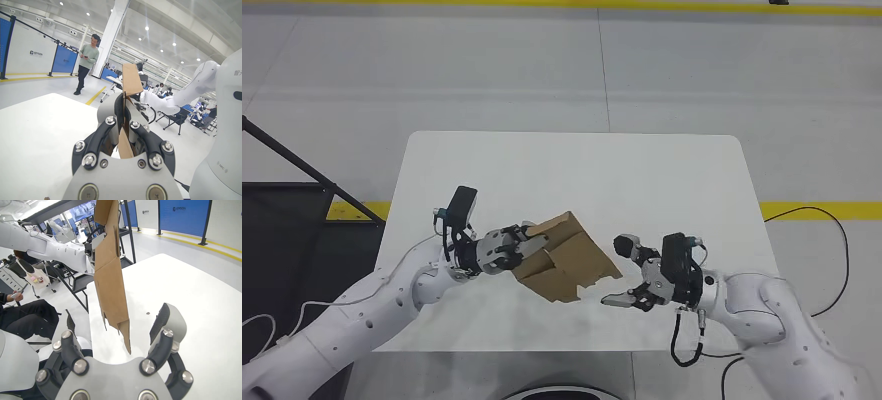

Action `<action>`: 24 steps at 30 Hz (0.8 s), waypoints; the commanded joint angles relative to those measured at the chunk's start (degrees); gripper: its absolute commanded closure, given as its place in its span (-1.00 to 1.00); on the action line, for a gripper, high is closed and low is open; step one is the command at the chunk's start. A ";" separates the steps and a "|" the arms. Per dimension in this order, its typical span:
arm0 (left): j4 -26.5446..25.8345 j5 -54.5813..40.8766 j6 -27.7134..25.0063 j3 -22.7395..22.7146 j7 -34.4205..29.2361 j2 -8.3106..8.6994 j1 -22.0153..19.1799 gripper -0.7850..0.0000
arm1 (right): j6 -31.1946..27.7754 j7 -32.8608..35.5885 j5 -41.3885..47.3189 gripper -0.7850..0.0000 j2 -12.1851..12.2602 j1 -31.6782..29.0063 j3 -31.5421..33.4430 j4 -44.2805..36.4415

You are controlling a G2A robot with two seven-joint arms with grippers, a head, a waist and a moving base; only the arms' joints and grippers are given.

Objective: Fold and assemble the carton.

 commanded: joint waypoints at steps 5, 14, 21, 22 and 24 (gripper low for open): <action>0.65 1.81 0.00 0.86 2.04 -0.05 -0.55 1.00 | 7.10 -2.37 -8.15 -1.00 -0.45 -2.37 -0.47 -4.15; 1.46 3.12 0.00 1.92 3.32 -0.40 -1.45 1.00 | 17.45 -3.21 -18.49 -1.00 -1.31 -4.67 -2.98 -8.81; 1.60 3.63 0.00 2.50 3.82 -0.54 -1.91 1.00 | 19.85 -2.74 -21.65 -1.00 -1.79 -5.01 -4.25 -9.77; 1.58 3.70 0.00 2.56 3.92 -0.55 -1.98 1.00 | 19.90 -2.76 -21.81 -1.00 -1.84 -5.00 -4.27 -9.83; 1.62 3.84 0.00 2.64 4.30 -0.57 -2.09 1.00 | 19.84 -2.90 -21.69 -1.00 -1.93 -5.04 -4.27 -9.77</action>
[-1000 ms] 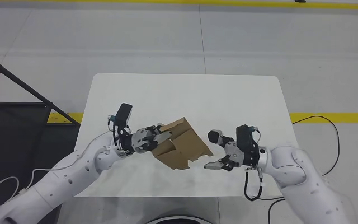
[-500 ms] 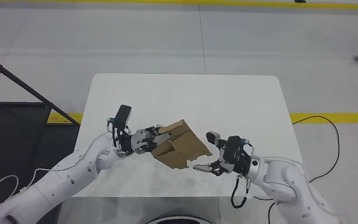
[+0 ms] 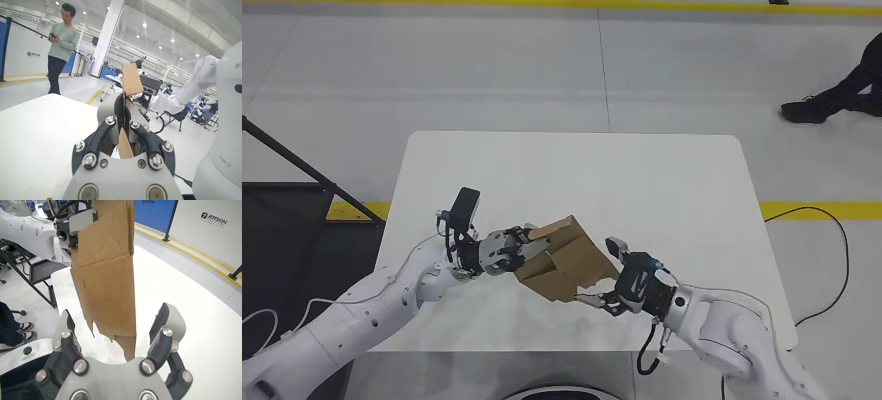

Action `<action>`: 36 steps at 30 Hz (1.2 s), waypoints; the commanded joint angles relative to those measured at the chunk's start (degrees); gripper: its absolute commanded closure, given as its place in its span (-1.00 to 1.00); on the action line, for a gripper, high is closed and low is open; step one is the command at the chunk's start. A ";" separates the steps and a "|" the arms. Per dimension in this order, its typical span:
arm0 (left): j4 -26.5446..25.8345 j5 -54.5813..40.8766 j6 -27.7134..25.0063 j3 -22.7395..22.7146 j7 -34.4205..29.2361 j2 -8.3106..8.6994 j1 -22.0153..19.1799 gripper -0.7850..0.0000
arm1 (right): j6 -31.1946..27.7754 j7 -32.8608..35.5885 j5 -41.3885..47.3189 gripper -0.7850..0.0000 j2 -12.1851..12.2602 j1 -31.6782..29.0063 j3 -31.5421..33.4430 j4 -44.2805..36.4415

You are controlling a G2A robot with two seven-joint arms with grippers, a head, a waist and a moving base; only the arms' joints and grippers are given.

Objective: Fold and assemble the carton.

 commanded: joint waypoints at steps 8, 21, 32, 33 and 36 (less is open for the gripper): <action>-0.01 2.34 0.00 -0.78 4.17 0.41 0.21 1.00 | -5.39 -1.67 5.80 -1.00 -0.04 0.53 2.46 3.45; -1.86 1.46 0.00 -3.17 4.56 1.77 1.91 1.00 | -6.69 -3.45 6.98 -1.00 0.14 -1.46 6.41 4.95; -1.73 -2.53 2.57 -7.67 4.56 -0.17 4.25 1.00 | 8.19 -14.09 -3.10 -1.00 -0.94 -6.90 6.09 0.85; -1.84 -3.01 3.74 -8.02 4.07 -0.39 4.45 1.00 | 9.30 -14.44 -4.54 -1.00 -1.02 -7.56 5.70 0.30; -2.04 -3.21 4.53 -8.25 3.70 -0.55 4.53 1.00 | 12.22 -14.52 -7.93 -1.00 -1.33 -8.76 4.36 -0.79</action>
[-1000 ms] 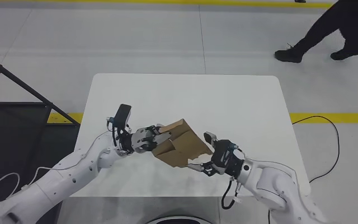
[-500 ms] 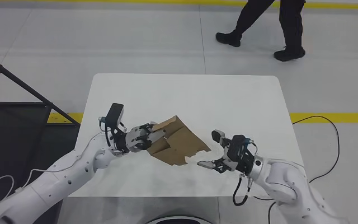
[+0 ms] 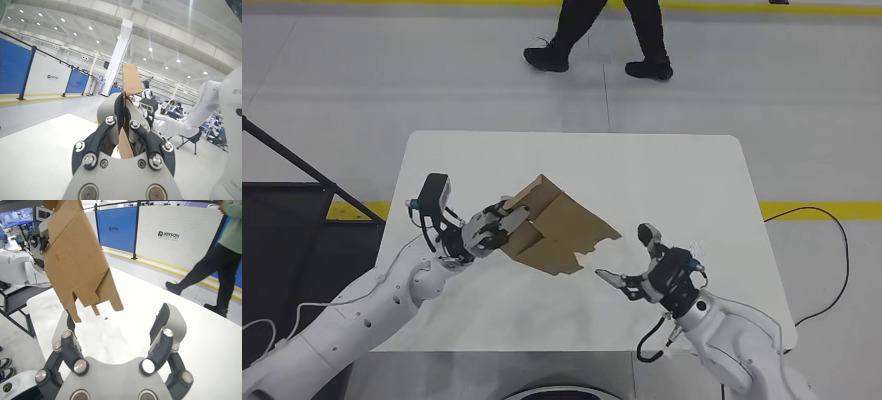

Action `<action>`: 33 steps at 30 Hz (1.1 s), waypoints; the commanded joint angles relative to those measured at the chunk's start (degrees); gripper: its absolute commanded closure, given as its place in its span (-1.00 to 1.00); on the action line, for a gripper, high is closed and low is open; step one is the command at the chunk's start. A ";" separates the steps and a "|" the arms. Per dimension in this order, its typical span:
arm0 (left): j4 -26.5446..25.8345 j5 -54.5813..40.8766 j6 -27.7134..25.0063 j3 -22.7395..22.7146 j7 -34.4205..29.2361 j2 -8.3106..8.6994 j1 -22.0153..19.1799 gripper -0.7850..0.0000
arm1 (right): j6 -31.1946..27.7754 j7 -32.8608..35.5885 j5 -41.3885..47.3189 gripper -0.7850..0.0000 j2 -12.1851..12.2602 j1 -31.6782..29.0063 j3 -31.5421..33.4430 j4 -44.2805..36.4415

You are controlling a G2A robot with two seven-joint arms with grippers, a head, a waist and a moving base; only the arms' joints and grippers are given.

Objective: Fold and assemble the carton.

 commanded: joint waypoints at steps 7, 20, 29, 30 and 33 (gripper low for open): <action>0.01 0.04 -0.13 0.03 0.03 0.02 -0.02 1.00 | 1.48 3.22 -1.40 -1.00 -0.48 0.39 -1.83 -0.53; -2.04 -7.49 6.81 -2.96 -6.86 -1.19 2.49 1.00 | 13.21 3.74 -12.60 -1.00 -1.47 -0.70 -5.39 -3.31; -4.56 -9.59 13.31 -5.23 -13.88 -2.50 4.47 1.00 | 26.60 9.39 -28.49 -1.00 -4.54 3.46 -16.75 -3.66; -4.87 -9.52 13.76 -5.48 -14.35 -2.64 4.71 1.00 | 27.22 10.13 -29.74 -1.00 -4.92 4.26 -17.81 -3.25; -5.61 -9.52 14.46 -6.36 -15.48 -3.01 5.40 1.00 | 28.79 12.02 -32.88 -1.00 -6.02 6.24 -20.63 -2.12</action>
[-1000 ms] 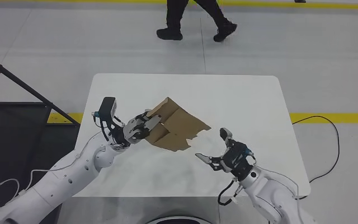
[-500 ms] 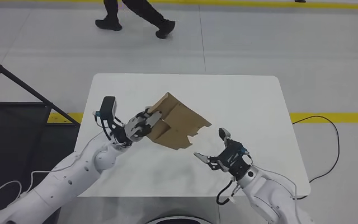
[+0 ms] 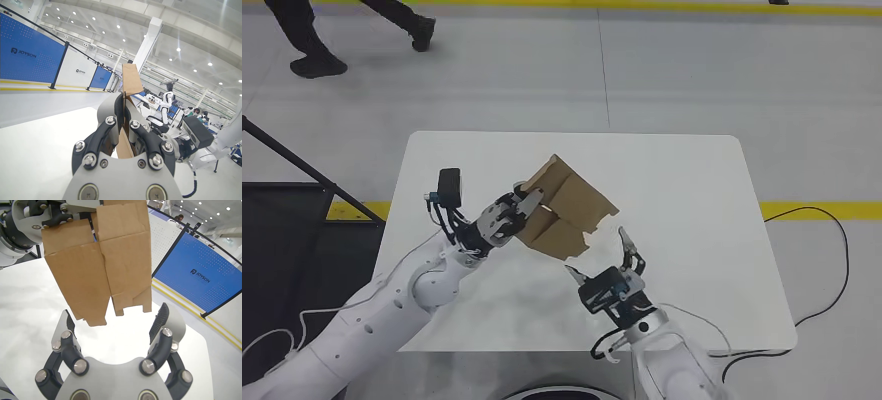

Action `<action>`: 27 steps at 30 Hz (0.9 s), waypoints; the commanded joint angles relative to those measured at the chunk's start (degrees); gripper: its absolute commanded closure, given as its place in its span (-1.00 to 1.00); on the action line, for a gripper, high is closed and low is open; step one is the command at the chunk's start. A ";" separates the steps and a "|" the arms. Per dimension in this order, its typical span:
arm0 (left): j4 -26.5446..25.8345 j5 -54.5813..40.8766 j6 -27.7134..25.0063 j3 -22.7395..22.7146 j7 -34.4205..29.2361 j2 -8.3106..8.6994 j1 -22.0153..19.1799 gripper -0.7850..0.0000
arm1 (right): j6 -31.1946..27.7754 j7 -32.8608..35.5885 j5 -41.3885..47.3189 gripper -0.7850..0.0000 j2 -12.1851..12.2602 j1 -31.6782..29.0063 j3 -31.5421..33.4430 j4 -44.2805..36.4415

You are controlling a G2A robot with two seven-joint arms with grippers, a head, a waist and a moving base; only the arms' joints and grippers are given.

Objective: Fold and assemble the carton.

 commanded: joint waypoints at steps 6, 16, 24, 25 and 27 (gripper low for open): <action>-1.15 -0.39 1.18 -2.03 -2.36 -0.87 1.57 1.00 | 2.21 2.40 -5.51 -1.00 -2.26 3.00 -5.18 2.16; -1.83 0.05 1.29 -4.12 -4.83 -2.27 3.23 1.00 | 6.71 5.61 -11.59 -1.00 -5.30 5.42 -9.25 5.46; -1.87 0.74 0.49 -5.85 -6.64 -3.24 4.37 1.00 | 10.24 6.24 -13.37 -1.00 -7.31 5.86 -9.92 7.13; -1.84 0.80 0.37 -6.07 -6.87 -3.35 4.51 1.00 | 10.69 6.09 -13.48 -1.00 -7.48 5.71 -9.81 7.20; -1.73 1.10 -0.03 -6.58 -7.23 -3.54 4.78 1.00 | 11.20 5.66 -13.61 -1.00 -7.76 5.33 -9.50 7.15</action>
